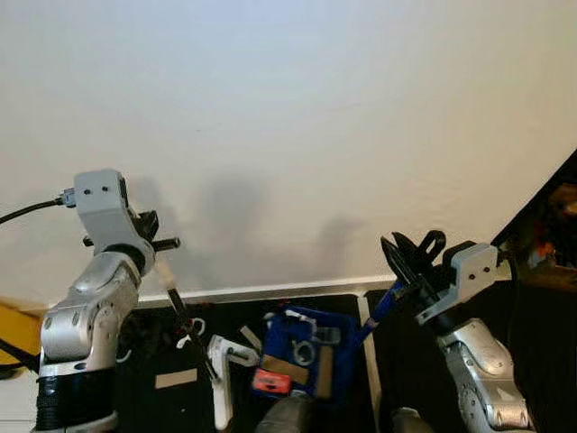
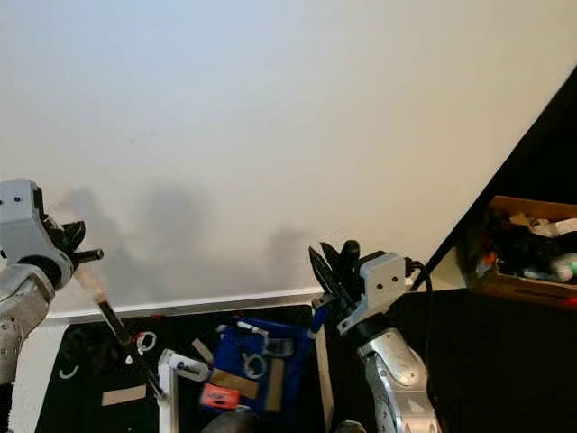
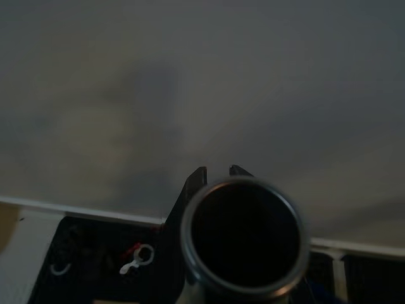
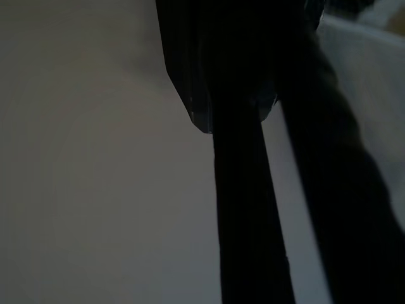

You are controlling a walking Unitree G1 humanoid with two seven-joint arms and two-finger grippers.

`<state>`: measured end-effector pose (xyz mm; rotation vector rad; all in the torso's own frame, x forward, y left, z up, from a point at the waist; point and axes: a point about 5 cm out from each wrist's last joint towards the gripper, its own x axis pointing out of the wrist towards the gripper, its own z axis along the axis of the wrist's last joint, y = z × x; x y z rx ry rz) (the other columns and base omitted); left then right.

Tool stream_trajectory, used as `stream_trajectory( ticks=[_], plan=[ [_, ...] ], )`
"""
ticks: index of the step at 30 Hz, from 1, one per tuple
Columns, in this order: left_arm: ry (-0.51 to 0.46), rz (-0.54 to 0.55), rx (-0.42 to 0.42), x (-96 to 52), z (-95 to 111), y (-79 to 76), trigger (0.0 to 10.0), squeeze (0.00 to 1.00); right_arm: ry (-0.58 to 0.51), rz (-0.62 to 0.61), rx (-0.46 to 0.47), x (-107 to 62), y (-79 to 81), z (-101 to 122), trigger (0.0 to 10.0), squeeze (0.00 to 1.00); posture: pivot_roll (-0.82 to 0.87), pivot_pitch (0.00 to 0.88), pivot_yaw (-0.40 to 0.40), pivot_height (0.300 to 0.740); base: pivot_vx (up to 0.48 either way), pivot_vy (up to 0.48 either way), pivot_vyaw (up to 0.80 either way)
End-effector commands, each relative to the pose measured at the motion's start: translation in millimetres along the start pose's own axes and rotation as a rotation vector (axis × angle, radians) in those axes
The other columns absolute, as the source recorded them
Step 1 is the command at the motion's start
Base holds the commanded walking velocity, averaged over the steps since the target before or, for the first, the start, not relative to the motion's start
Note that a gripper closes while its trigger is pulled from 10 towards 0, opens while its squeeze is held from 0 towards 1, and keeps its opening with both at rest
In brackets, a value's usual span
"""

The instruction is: Sweep floor

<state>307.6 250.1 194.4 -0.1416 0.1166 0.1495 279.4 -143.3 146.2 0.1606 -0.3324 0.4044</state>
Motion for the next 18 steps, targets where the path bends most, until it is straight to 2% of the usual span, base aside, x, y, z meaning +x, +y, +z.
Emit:
stream_trajectory(
  ticks=[1, 10, 15, 18],
  plan=[
    [-0.001, 0.033, -0.004, 0.5, -3, 7.2, 10.0, 0.00, -0.085, 0.000, 0.027, 6.4, 4.1, 15, 10.0, 0.00, 0.05, 0.189, 0.157, 0.740, 0.000, 0.000, 0.00],
    [-0.029, 0.073, 0.015, 7.5, -3, 10.3, 10.0, 0.00, -0.095, 0.028, -0.028, 9.0, 6.9, 25, 10.0, 0.00, 0.04, 0.177, 0.150, 0.740, 0.000, 0.000, 0.00],
    [-0.038, 0.032, 0.028, 8.5, -13, -0.8, 10.0, 0.00, -0.040, 0.023, -0.065, 6.8, 3.0, 14, 10.0, 0.00, 0.02, 0.173, 0.122, 0.740, 0.000, 0.000, 0.00],
    [-0.050, 0.009, 0.073, 7.5, -17, -7.9, 10.0, 0.00, -0.017, 0.013, -0.060, 6.0, 0.1, 11, 10.0, 0.00, 0.02, 0.174, 0.116, 0.740, 0.000, 0.000, 0.00]
  ],
)
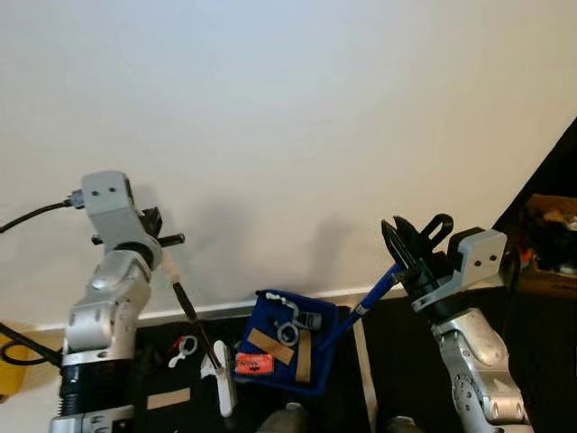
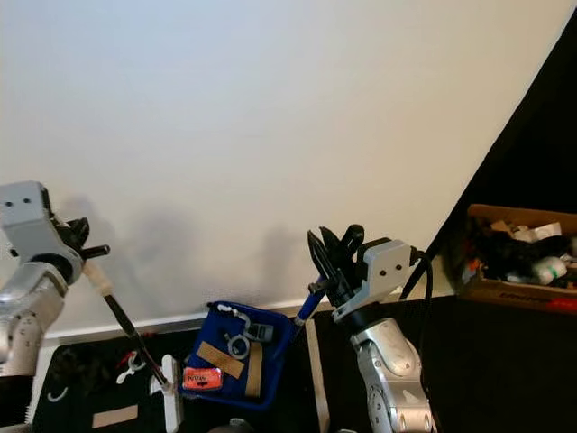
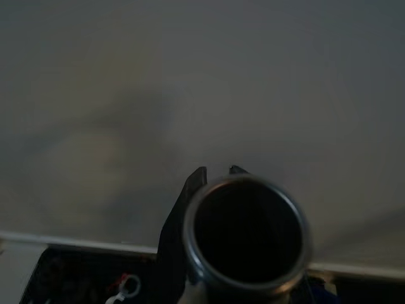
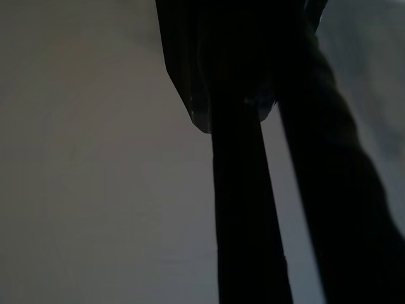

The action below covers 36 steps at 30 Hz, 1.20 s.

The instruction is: Sweep floor

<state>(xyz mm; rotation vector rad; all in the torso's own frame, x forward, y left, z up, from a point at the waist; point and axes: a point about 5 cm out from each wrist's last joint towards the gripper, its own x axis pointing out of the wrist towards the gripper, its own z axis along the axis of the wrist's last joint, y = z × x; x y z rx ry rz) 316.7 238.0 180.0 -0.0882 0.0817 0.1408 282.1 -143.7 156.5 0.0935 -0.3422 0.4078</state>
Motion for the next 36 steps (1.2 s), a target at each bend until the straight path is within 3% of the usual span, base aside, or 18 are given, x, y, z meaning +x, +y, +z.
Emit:
stream_trajectory(
  ticks=[1, 12, 19, 36],
  plan=[
    [-0.012, 0.011, 0.021, -1.6, -4, 1.5, 10.0, 0.00, -0.018, -0.010, 0.009, 0.6, -0.6, 2, 10.0, 0.00, 0.01, 0.174, 0.116, 0.740, 0.000, 0.000, 0.00],
    [-0.028, -0.022, 0.082, -2.7, -7, -10.2, 10.0, 0.00, 0.003, -0.016, 0.110, 7.7, 5.6, -2, 10.0, 0.00, 0.02, 0.173, 0.116, 0.740, 0.000, 0.000, 0.00],
    [-0.039, -0.027, 0.110, -3.4, -9, -12.4, 10.0, 0.00, 0.005, -0.002, 0.114, 10.4, 7.6, -2, 10.0, 0.00, 0.03, 0.172, 0.117, 0.740, 0.000, 0.000, 0.00],
    [-0.045, -0.026, 0.092, -0.8, -8, -15.2, 10.0, 0.00, 0.023, 0.011, 0.111, 7.7, 10.5, -5, 10.0, 0.00, 0.02, 0.173, 0.121, 0.740, 0.000, -0.369, 0.00]
  ],
)
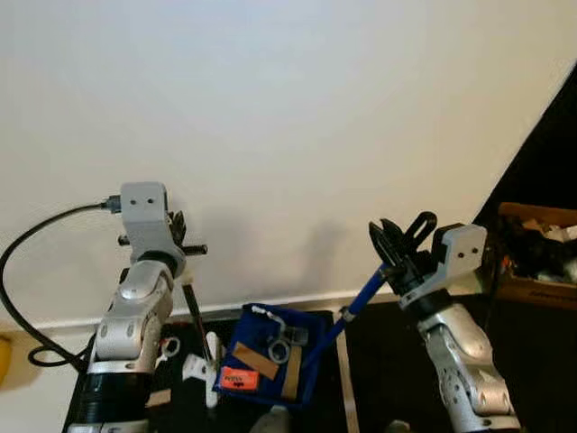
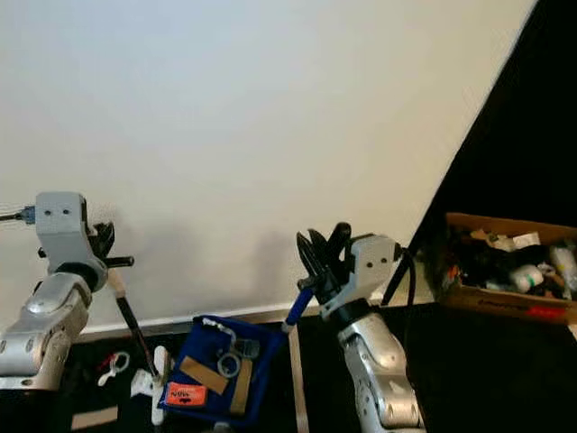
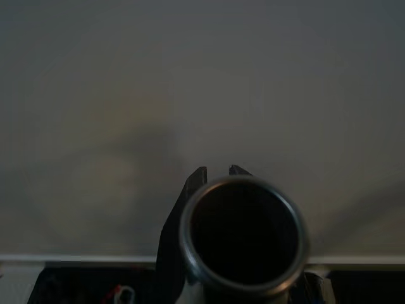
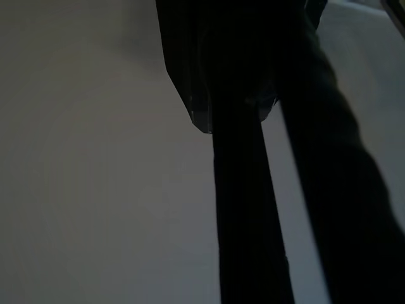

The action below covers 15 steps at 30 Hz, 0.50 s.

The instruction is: Sweep floor

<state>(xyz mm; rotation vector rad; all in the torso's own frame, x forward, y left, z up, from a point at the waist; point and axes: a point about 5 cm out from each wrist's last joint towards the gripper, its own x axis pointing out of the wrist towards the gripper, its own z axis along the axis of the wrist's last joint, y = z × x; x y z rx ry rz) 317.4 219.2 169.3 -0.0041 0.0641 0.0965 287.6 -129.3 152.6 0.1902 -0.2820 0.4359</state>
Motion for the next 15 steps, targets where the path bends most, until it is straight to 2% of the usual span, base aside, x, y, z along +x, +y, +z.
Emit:
stream_trajectory(
  ticks=[1, 15],
  plan=[
    [-0.022, 0.017, 0.009, 0.1, 3.8, 2.9, 10.0, 0.00, -0.016, 0.003, 0.002, -1.2, 0.0, 2.7, 10.0, 0.00, 0.02, 0.173, 0.121, 0.740, 0.000, -0.352, 0.00],
    [-0.022, 0.023, 0.006, 1.4, 3.5, 3.8, 10.0, 0.00, -0.006, 0.013, 0.003, -1.6, 1.6, 1.3, 10.0, 0.00, 0.02, 0.175, 0.117, 0.740, 0.000, -0.322, 0.00]
  ],
)
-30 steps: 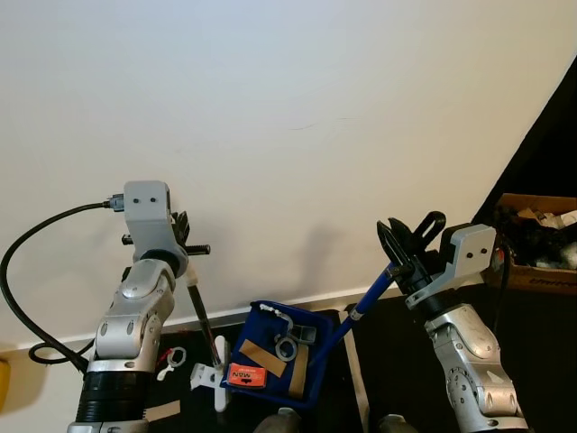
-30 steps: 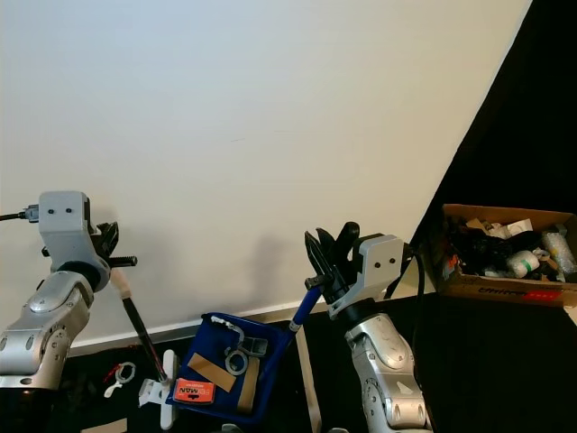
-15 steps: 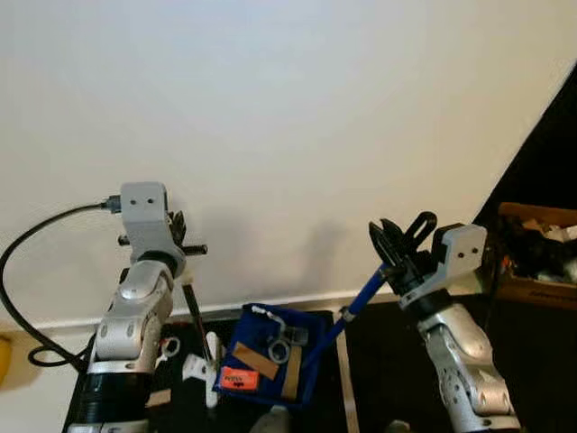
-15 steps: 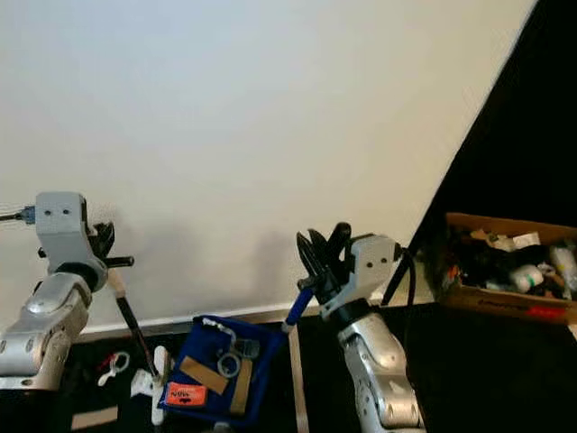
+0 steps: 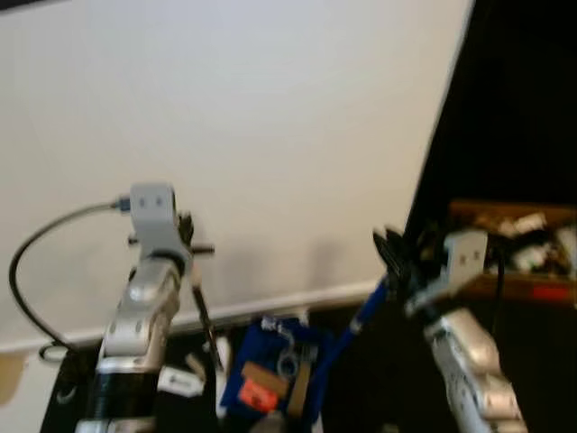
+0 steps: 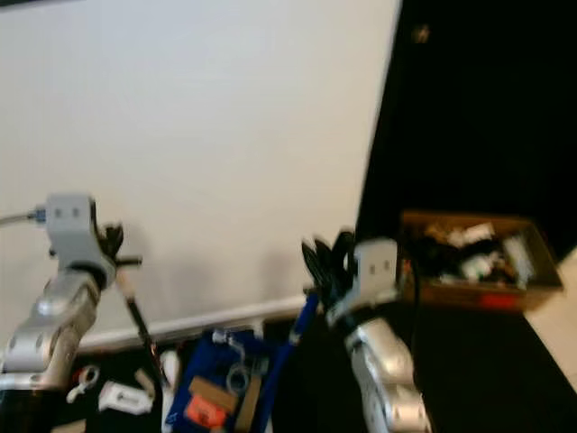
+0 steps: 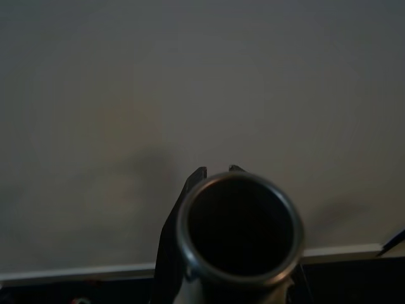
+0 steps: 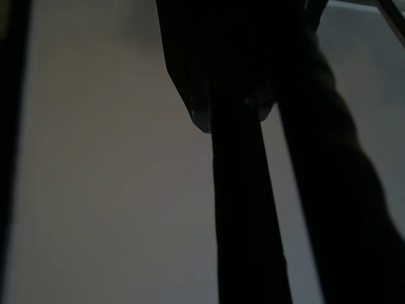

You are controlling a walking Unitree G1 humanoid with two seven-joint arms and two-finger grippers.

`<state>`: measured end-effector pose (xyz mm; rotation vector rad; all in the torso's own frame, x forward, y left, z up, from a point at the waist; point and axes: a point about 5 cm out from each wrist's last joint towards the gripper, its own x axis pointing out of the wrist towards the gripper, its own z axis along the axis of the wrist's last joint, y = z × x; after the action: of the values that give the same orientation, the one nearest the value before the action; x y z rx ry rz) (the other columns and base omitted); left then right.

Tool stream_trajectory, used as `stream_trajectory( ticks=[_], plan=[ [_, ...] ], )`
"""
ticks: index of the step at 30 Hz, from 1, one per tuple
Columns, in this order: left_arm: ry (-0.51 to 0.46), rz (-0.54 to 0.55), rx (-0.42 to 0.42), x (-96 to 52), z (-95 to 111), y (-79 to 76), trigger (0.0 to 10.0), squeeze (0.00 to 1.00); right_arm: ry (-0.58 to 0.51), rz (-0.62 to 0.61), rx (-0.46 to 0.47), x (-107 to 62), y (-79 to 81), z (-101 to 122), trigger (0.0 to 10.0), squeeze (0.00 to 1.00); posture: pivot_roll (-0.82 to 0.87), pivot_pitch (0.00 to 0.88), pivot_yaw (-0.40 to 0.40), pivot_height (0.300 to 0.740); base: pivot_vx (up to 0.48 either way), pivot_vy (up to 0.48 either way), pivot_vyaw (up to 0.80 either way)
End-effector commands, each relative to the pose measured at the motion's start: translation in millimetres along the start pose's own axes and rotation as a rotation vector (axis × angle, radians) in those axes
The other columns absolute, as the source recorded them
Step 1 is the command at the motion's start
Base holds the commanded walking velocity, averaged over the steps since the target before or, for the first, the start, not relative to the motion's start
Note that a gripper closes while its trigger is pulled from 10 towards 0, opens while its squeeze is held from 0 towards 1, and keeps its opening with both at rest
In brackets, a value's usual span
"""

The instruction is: Sweep floor

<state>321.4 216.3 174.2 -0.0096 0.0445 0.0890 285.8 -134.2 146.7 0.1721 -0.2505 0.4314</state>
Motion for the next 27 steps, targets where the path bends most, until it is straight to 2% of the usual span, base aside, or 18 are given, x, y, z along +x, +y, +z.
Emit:
stream_trajectory(
  ticks=[1, 19, 27],
  plan=[
    [-0.002, 0.031, 0.012, -2.1, -1.7, 7.3, 10.0, 0.00, -0.039, 0.020, 0.014, 3.3, 6.0, 5.4, 10.0, 0.00, 0.02, 0.175, 0.117, 0.740, 0.000, -0.255, 0.00],
    [-0.003, 0.029, 0.008, -1.8, -3.3, 6.8, 10.0, 0.00, -0.033, 0.030, 0.011, 2.1, 7.6, 4.6, 10.0, 0.00, 0.02, 0.171, 0.116, 0.740, 0.000, 0.000, 0.00],
    [-0.005, 0.033, -0.004, -1.2, -3.1, 7.6, 10.0, 0.00, -0.032, 0.030, 0.011, 1.3, 7.9, 4.6, 10.0, 0.00, 0.01, 0.175, 0.118, 0.740, 0.000, -0.121, 0.00]
  ],
)
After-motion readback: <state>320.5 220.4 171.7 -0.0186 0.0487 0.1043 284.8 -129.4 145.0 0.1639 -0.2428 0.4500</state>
